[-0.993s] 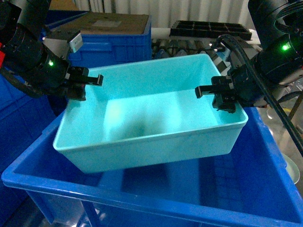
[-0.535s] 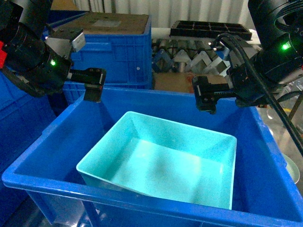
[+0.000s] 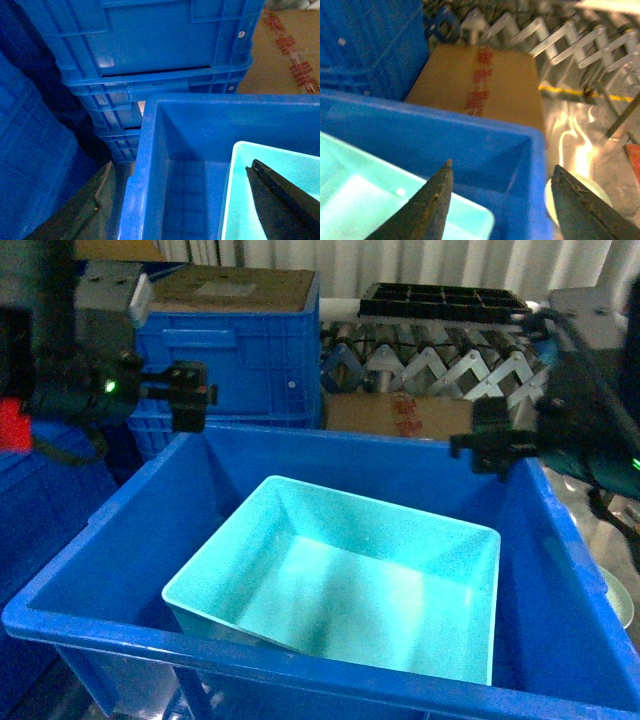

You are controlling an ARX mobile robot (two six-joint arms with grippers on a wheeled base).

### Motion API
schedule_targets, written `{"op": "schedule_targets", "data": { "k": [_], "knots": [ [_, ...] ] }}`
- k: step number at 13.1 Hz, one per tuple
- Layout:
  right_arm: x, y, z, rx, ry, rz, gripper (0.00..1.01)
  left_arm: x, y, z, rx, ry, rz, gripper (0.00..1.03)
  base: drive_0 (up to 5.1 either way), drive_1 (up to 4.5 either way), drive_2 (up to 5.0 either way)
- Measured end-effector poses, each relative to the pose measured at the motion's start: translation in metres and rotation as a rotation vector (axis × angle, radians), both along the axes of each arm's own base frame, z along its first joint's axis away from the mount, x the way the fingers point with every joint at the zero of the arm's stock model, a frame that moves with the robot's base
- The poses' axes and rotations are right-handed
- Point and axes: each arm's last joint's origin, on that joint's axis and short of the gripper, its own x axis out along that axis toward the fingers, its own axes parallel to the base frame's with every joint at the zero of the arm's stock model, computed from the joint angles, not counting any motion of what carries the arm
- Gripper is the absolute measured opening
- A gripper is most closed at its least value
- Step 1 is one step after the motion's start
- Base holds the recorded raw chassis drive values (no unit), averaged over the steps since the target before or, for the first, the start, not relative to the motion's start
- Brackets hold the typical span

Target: Stack blue boxes stably on right

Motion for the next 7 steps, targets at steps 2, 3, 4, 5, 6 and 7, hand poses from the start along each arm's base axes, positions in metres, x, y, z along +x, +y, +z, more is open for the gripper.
{"op": "schedule_targets", "data": {
  "k": [2, 3, 4, 5, 6, 7],
  "knots": [
    [-0.048, -0.038, 0.025, 0.055, -0.266, -0.071, 0.38, -0.059, 0.019, -0.008, -0.053, -0.247, 0.022, 0.52, 0.0, 0.00, 0.0],
    [-0.068, -0.042, 0.037, 0.070, -0.335, -0.055, 0.25, -0.077, 0.026, 0.009, -0.073, -0.386, 0.031, 0.39, 0.0, 0.00, 0.0],
    [-0.086, -0.045, 0.034, 0.070, -0.319, -0.030, 0.12, -0.097, 0.029, 0.016, -0.082, -0.457, 0.020, 0.26, 0.0, 0.00, 0.0],
    [-0.105, -0.052, 0.020, 0.056, -0.254, -0.023, 0.02, -0.119, 0.034, 0.004, -0.077, -0.408, 0.018, 0.12, 0.0, 0.00, 0.0],
    [-0.120, -0.060, 0.016, 0.051, -0.233, -0.043, 0.02, -0.138, 0.038, -0.009, -0.075, -0.345, 0.022, 0.02, 0.0, 0.00, 0.0],
    [-0.134, -0.066, 0.022, 0.053, -0.261, -0.054, 0.02, -0.152, 0.041, -0.008, -0.074, -0.347, 0.025, 0.02, 0.0, 0.00, 0.0]
  ]
}}
